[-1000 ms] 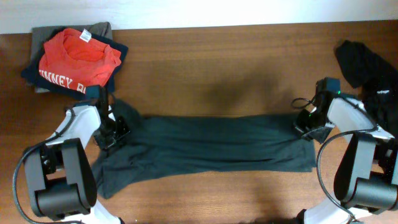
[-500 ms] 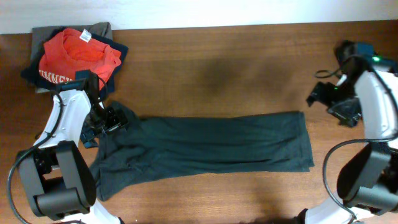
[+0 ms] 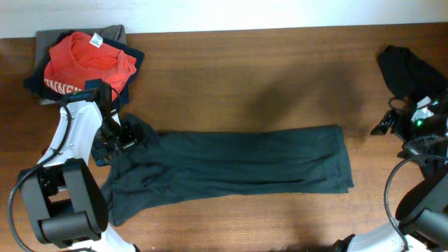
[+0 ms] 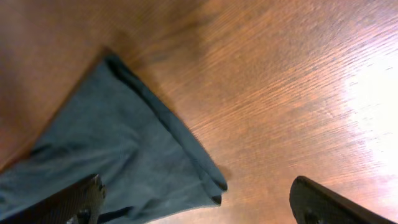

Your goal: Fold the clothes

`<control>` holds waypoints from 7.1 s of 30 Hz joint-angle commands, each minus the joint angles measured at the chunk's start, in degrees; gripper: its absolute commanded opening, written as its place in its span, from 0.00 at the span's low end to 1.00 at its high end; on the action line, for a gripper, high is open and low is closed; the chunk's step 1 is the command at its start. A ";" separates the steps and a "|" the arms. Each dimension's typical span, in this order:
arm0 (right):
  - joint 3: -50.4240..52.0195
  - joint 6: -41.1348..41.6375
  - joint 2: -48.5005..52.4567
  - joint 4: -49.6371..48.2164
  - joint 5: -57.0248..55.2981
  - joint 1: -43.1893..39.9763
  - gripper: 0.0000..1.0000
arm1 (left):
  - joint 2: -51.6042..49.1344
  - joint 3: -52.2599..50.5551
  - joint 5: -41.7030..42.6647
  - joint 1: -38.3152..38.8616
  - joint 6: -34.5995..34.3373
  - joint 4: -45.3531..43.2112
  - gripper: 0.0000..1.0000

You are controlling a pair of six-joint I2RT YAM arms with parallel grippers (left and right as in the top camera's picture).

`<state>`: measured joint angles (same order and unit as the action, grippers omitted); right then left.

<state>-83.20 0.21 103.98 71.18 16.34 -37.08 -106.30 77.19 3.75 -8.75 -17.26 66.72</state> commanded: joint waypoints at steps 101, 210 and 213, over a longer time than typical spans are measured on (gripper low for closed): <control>24.46 20.22 -9.40 -6.97 -24.55 51.84 0.10 | 1.22 -0.66 2.08 0.13 1.90 -0.70 0.99; 10.29 12.44 -7.61 -8.33 -6.78 40.37 0.46 | 1.22 -2.05 2.08 0.13 1.92 -2.40 0.99; 10.36 15.61 -6.01 -8.44 -10.51 43.47 0.43 | 1.22 -2.05 2.05 0.13 1.92 -2.38 0.99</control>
<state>-73.25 13.17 96.12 62.81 10.31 3.33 -106.30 75.64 5.41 -8.75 -15.99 64.42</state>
